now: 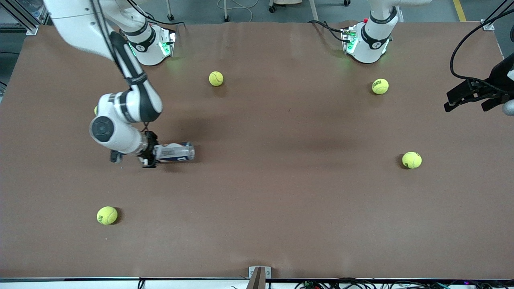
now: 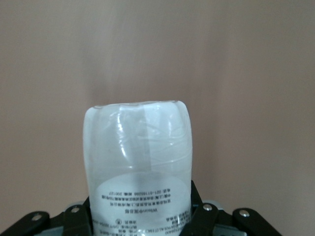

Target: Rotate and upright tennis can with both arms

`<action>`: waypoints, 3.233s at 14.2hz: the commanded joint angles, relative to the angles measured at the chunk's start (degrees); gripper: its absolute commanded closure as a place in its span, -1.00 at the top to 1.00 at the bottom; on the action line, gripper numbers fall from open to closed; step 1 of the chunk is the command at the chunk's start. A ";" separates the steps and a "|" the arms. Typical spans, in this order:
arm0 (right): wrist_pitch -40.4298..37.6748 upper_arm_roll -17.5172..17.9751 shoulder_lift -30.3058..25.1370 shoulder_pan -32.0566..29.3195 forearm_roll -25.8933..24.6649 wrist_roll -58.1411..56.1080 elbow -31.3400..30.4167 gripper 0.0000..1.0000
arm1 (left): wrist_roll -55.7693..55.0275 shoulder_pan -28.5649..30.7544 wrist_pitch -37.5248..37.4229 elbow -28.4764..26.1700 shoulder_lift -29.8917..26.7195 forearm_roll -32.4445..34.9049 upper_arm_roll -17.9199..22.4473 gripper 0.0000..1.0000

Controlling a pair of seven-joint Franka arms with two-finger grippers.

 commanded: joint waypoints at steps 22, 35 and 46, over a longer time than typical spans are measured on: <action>-13.38 -1.22 34.92 31.44 -5.88 30.08 57.89 0.35 | -0.30 0.13 -0.37 0.39 0.06 -0.53 -0.06 1.00; -8.72 -1.04 37.48 31.53 -5.79 35.28 57.72 0.50 | -0.30 0.13 -0.37 0.39 0.06 -0.53 -0.06 1.00; -7.40 -1.22 38.88 31.97 -6.06 36.25 57.46 1.00 | -0.30 0.13 -0.37 0.39 0.06 -0.53 -0.06 1.00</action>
